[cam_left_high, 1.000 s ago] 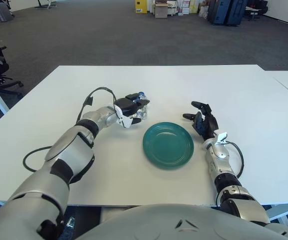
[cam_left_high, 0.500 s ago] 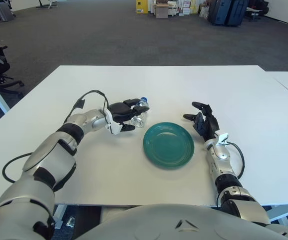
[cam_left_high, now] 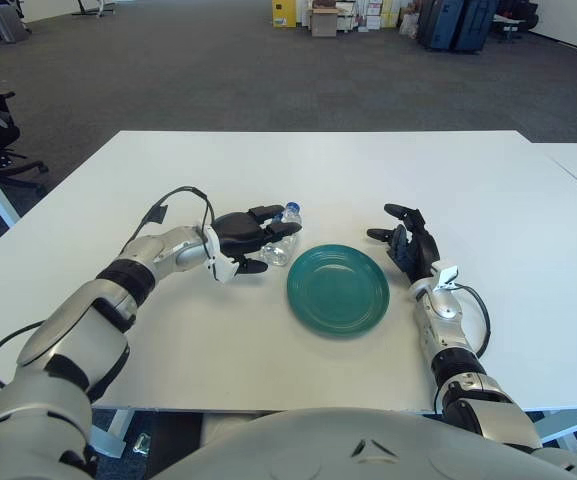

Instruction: Put the bottle into the plate.

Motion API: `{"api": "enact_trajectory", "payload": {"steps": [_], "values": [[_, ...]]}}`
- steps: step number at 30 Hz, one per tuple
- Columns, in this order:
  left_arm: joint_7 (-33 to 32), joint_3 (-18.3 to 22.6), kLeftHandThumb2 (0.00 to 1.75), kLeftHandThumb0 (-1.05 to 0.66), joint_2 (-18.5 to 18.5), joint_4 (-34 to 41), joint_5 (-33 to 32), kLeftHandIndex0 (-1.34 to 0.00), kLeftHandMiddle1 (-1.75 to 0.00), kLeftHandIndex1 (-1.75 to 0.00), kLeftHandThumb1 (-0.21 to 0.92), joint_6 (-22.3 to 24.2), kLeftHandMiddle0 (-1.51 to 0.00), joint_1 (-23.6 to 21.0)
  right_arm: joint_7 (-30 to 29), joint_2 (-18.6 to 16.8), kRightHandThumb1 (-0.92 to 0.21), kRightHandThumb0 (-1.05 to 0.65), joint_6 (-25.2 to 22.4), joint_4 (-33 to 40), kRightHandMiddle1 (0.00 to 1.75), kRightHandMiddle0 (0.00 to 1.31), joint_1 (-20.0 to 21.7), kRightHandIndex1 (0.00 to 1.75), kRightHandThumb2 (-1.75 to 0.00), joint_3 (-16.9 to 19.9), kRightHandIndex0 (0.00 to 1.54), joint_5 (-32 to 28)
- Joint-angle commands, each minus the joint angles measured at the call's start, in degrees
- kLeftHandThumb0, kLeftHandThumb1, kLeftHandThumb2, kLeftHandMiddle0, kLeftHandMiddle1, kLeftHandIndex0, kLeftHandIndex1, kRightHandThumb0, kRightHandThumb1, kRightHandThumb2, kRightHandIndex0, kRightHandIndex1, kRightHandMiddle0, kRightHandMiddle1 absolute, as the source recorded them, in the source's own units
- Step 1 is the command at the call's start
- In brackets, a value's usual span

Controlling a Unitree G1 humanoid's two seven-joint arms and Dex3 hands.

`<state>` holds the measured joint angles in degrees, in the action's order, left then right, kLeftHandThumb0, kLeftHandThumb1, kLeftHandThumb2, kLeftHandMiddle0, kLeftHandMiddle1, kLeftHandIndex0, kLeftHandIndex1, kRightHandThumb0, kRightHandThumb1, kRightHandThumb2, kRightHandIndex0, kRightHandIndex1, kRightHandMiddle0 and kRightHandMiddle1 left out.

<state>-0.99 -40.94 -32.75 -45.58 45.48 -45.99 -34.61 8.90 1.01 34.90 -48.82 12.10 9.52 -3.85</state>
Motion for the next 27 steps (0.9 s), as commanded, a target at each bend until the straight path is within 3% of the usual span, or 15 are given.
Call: {"api": "enact_trajectory", "payload": {"steps": [1, 15, 27], "values": [[2.4, -0.5, 1.1, -1.03, -1.9, 1.0, 1.6, 0.0, -0.02, -0.29, 0.92, -0.2, -0.22, 3.0, 0.1, -0.2, -0.92, -0.78, -0.6, -5.6, 1.07, 0.02, -7.5, 0.81, -0.86, 1.3, 0.57, -1.6], [-1.4, 3.7, 1.12, -1.05, -3.6, 5.5, 1.3, 0.0, -0.02, -0.31, 0.92, 1.4, -0.24, 8.2, 0.6, -0.1, -0.92, -0.77, -0.1, -6.0, 1.07, 0.01, -7.5, 0.82, -0.85, 1.6, 0.55, -1.7], [-3.8, 4.7, 1.13, -1.04, -2.8, 4.9, 2.5, 0.0, -0.02, -0.31, 0.92, 3.4, -0.24, 8.9, 0.7, -0.1, -0.92, -0.77, 0.6, -6.2, 1.07, 0.0, -7.7, 0.82, -0.85, 1.6, 0.55, -1.5]]}}
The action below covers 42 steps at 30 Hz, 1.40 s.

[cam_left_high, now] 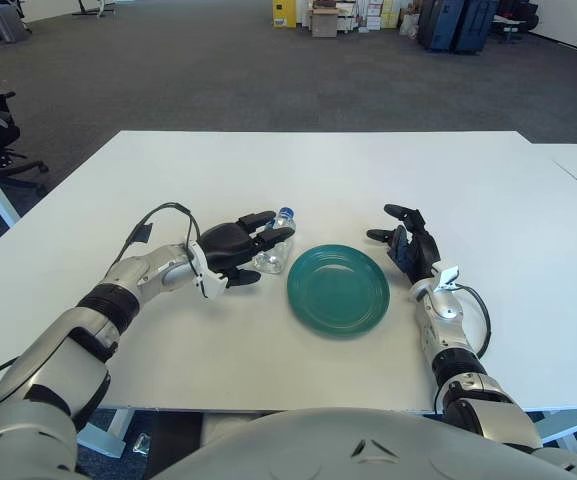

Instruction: Put the bottle into the plate.

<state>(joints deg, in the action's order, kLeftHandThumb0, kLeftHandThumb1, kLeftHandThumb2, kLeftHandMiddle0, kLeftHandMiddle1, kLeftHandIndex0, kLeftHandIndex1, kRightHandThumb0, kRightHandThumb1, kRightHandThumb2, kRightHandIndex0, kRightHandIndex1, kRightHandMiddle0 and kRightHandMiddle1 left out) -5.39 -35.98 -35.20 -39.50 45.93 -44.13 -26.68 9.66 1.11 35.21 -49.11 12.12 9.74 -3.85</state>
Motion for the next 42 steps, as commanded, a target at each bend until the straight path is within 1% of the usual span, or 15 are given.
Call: {"api": "enact_trajectory", "payload": {"steps": [1, 7, 10, 13, 18, 24, 30, 37, 39, 42], "values": [[0.5, -0.3, 1.13, -1.04, -0.3, -1.2, 2.2, 0.0, -0.02, -0.31, 0.92, 1.6, -0.24, 1.0, 0.0, -0.2, -0.92, -0.77, 0.3, -5.8, 1.06, 0.0, -7.7, 0.82, -0.85, 1.4, 0.54, -1.5], [-2.6, -0.7, 1.1, -1.05, 0.7, -2.3, 4.6, 0.0, -0.01, -0.31, 0.92, 4.2, -0.23, 0.2, 0.2, 0.0, -0.92, -0.78, 0.5, -5.9, 1.07, 0.0, -7.8, 0.82, -0.85, 1.4, 0.55, -1.5], [-3.4, -0.4, 1.08, -1.05, 1.1, -2.1, 5.0, 0.0, 0.0, -0.32, 0.92, 5.6, -0.2, 0.0, 0.4, 0.0, -0.92, -0.78, 0.8, -5.7, 1.07, 0.0, -8.1, 0.83, -0.85, 1.4, 0.55, -1.5], [-2.4, 0.7, 1.05, -1.05, 1.7, -0.6, 4.3, 0.0, 0.0, -0.31, 0.92, 8.5, -0.15, -0.3, 0.9, 0.1, -0.92, -0.78, 0.7, -5.7, 1.07, 0.0, -8.2, 0.83, -0.85, 1.5, 0.56, -1.8], [-1.0, 1.0, 1.04, -1.05, 2.0, 1.3, 3.9, 0.0, 0.0, -0.27, 0.92, 10.6, -0.1, -0.3, 1.4, 0.1, -0.92, -0.79, 1.0, -5.7, 1.07, 0.01, -8.3, 0.83, -0.85, 1.6, 0.57, -2.0], [1.1, 1.0, 1.04, -1.05, 2.3, 3.6, 3.4, 0.0, 0.0, -0.25, 0.92, 13.2, -0.09, 0.4, 2.3, 0.0, -0.92, -0.79, 1.6, -6.0, 1.07, 0.0, -8.3, 0.84, -0.85, 1.9, 0.58, -2.3], [5.5, 1.2, 1.03, -1.05, 2.2, 8.5, 3.2, 0.0, 0.0, -0.23, 0.92, 16.0, -0.08, 1.3, 2.7, 0.0, -0.92, -0.79, 2.2, -6.1, 1.07, 0.0, -8.4, 0.83, -0.85, 2.0, 0.58, -2.3], [8.9, 2.0, 1.03, -1.05, 1.8, 13.1, 3.0, 0.0, 0.0, -0.22, 0.92, 18.7, -0.08, 2.0, 3.0, 0.1, -0.92, -0.8, 2.5, -6.2, 1.06, 0.0, -8.6, 0.82, -0.86, 1.9, 0.58, -2.0], [10.4, 2.6, 1.03, -1.05, 1.7, 15.1, 2.7, 0.0, 0.0, -0.22, 0.92, 19.2, -0.08, 1.7, 2.9, 0.1, -0.92, -0.79, 2.7, -6.2, 1.06, 0.0, -8.6, 0.83, -0.86, 1.8, 0.58, -1.9], [11.0, 3.3, 1.04, -1.05, 1.8, 17.0, 2.6, 0.0, 0.0, -0.23, 0.92, 19.7, -0.09, 1.6, 2.6, 0.1, -0.92, -0.79, 2.8, -6.6, 1.05, 0.0, -8.5, 0.83, -0.85, 1.7, 0.58, -1.6]]}}
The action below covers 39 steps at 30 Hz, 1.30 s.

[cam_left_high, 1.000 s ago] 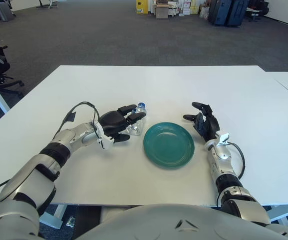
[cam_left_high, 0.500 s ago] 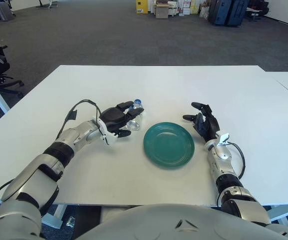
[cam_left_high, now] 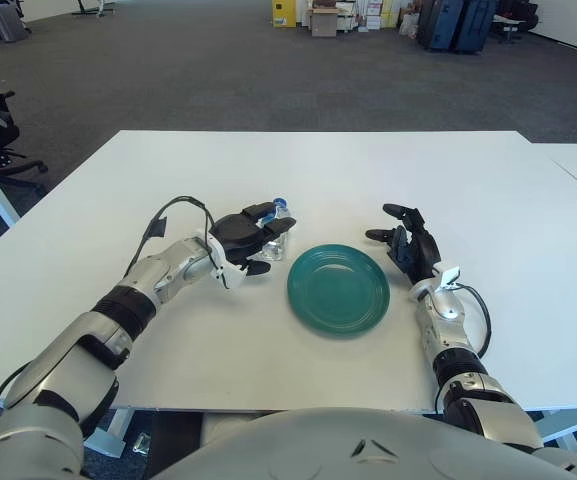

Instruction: Put the bottle into the plate.

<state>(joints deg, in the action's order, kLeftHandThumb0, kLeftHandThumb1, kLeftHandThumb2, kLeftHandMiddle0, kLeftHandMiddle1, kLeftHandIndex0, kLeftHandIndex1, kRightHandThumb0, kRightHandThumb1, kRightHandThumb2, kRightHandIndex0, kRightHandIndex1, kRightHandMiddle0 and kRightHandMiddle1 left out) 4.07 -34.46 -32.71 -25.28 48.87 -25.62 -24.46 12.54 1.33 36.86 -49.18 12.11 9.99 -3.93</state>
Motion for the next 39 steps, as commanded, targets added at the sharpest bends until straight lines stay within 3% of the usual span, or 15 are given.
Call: {"api": "enact_trajectory", "payload": {"steps": [1, 7, 15, 29, 39], "values": [[1.8, 2.0, 1.04, -1.05, -0.7, 3.4, -0.4, 0.0, -0.01, -0.24, 0.92, 1.3, -0.09, -0.7, -0.4, -0.1, -0.92, -0.78, 1.2, -6.6, 1.05, 0.0, -8.5, 0.83, -0.85, 1.4, 0.58, -1.4], [5.2, 3.8, 1.03, -1.05, -0.4, 8.3, -1.4, 0.0, -0.01, -0.27, 0.92, 2.4, -0.1, -2.1, -0.6, 0.1, -0.92, -0.78, 1.3, -6.9, 1.04, 0.0, -8.4, 0.83, -0.84, 1.3, 0.58, -1.0], [4.1, 5.5, 1.02, -1.05, 0.6, 10.5, -0.7, 0.0, -0.01, -0.29, 0.92, 3.2, -0.11, -2.5, -0.5, 0.3, -0.92, -0.77, 1.6, -7.3, 1.03, 0.0, -8.2, 0.83, -0.83, 1.3, 0.58, -1.0], [3.5, 5.7, 1.01, -1.05, 2.9, 9.2, 1.4, 0.0, 0.0, -0.3, 0.92, 4.5, -0.1, -7.0, -0.1, 0.3, -0.92, -0.75, 2.5, -8.0, 1.02, 0.0, -8.1, 0.84, -0.81, 1.6, 0.59, -1.5], [2.9, 4.7, 0.99, -1.05, 7.2, 5.3, 3.7, 0.0, -0.01, -0.34, 0.92, 9.8, -0.11, -8.9, 0.4, 0.4, -0.92, -0.75, 3.1, -8.1, 1.01, 0.0, -8.4, 0.83, -0.81, 1.8, 0.59, -1.9]]}}
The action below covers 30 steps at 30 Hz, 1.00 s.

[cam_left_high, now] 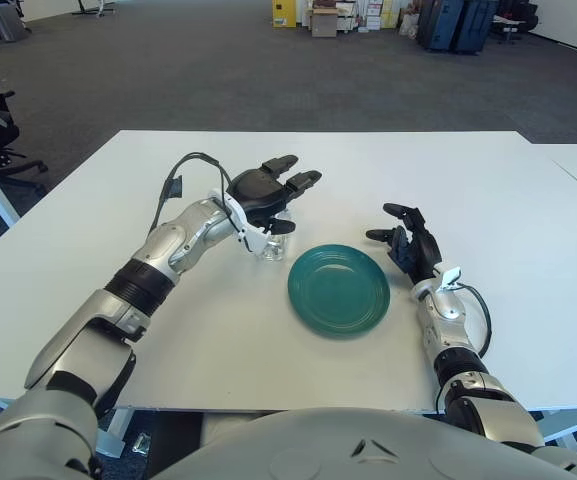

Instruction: Put the bottle into the plate.

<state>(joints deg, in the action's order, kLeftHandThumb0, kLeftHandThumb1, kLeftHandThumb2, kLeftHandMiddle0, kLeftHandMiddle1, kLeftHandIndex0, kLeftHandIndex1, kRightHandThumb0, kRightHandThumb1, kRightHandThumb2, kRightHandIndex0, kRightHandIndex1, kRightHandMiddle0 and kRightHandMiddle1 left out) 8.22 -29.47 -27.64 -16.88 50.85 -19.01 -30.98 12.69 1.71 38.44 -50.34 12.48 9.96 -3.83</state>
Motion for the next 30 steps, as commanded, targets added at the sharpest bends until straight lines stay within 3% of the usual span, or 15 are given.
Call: {"api": "enact_trajectory", "payload": {"steps": [1, 4, 10, 14, 22, 30], "values": [[-2.3, -0.6, 0.98, -1.05, 3.9, -5.8, 2.4, 0.0, -0.01, -0.35, 0.92, 5.3, -0.12, -3.1, 0.3, 0.0, -0.92, -0.75, 1.6, -7.0, 1.01, 0.0, -8.8, 0.83, -0.81, 1.9, 0.59, -2.0], [-5.6, -1.1, 0.91, -1.05, 8.1, -12.1, 3.8, 0.0, -0.02, -0.38, 0.92, 10.4, -0.15, -4.7, 0.2, 0.1, -0.92, -0.76, 1.7, -7.1, 1.01, 0.0, -8.7, 0.83, -0.81, 2.0, 0.59, -2.0], [-18.3, 0.4, 0.73, -1.02, 18.6, -31.0, 3.7, 0.0, -0.08, -0.43, 0.92, 26.1, -0.3, -7.5, 0.1, 0.0, -0.92, -0.76, 1.9, -7.3, 1.02, 0.0, -8.7, 0.84, -0.81, 2.1, 0.58, -2.1], [-22.2, 2.3, 0.69, -1.03, 22.4, -36.6, 1.2, 0.0, -0.09, -0.39, 0.92, 32.5, -0.32, -8.6, 0.1, -0.1, -0.92, -0.76, 2.1, -7.3, 1.02, 0.0, -8.7, 0.86, -0.81, 2.2, 0.57, -2.2], [-24.2, 3.3, 0.73, -1.05, 26.1, -43.5, -2.8, 0.0, -0.06, -0.31, 0.92, 39.4, -0.3, -11.0, -0.1, -0.2, -0.92, -0.76, 1.9, -7.4, 1.04, 0.0, -8.5, 0.88, -0.81, 2.4, 0.56, -2.1], [-24.7, 2.5, 0.8, -1.05, 27.4, -47.2, -4.9, 0.0, -0.06, -0.27, 0.92, 42.1, -0.32, -12.8, 0.3, -0.4, -0.92, -0.75, 1.2, -7.5, 1.07, 0.01, -8.3, 0.89, -0.82, 2.7, 0.55, -2.2]]}}
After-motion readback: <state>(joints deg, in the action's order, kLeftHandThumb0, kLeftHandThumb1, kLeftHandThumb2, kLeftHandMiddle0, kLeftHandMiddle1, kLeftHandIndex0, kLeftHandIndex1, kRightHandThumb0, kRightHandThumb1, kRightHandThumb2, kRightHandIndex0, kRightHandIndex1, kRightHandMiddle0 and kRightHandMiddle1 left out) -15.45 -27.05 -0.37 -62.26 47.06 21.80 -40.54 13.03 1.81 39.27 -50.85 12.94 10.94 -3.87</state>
